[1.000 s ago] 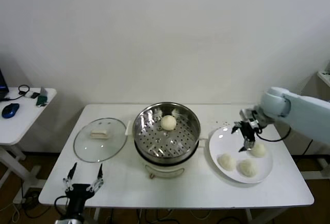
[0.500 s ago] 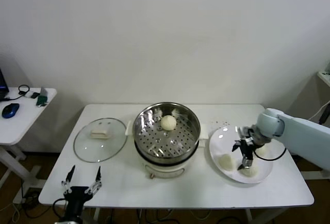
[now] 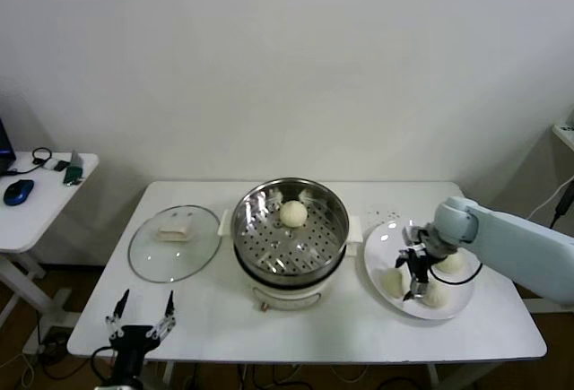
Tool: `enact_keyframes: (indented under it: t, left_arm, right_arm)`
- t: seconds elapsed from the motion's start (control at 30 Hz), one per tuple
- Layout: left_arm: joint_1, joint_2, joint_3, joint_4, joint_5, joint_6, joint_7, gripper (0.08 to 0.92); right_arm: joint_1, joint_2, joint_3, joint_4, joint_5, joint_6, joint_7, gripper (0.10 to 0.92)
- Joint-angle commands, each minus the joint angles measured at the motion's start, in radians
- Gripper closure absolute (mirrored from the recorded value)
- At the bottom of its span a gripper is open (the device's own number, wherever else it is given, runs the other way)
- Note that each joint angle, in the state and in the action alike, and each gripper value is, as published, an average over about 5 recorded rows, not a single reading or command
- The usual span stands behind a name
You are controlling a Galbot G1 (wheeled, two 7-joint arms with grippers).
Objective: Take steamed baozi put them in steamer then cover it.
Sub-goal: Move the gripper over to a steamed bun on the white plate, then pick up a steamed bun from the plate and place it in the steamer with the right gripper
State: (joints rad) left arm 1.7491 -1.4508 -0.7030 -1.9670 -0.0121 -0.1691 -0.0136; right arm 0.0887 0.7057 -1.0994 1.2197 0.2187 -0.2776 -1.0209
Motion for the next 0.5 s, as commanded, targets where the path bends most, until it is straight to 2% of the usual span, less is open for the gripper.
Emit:
enact_keyframes:
  t: [0.03,0.23,0.5]
  left_arm:
    - [0.000,0.002,0.000,0.001,0.000,0.000,0.000,0.177]
    - [0.000,0.001,0.000,-0.001,0.000,-0.001,-0.001,0.177]
    - [0.009,0.000,0.001,-0.003,-0.001,-0.006,-0.002,0.177]
  right_arm:
    - [-0.019,0.016,0.013,-0.021,-0.001,-0.002,-0.002,0.214]
    - [-0.008,0.014,0.012,-0.025,0.017,0.000,-0.005,0.267]
    - [0.074,-0.008,-0.031,-0.011,0.097,-0.008,0.001,0.287]
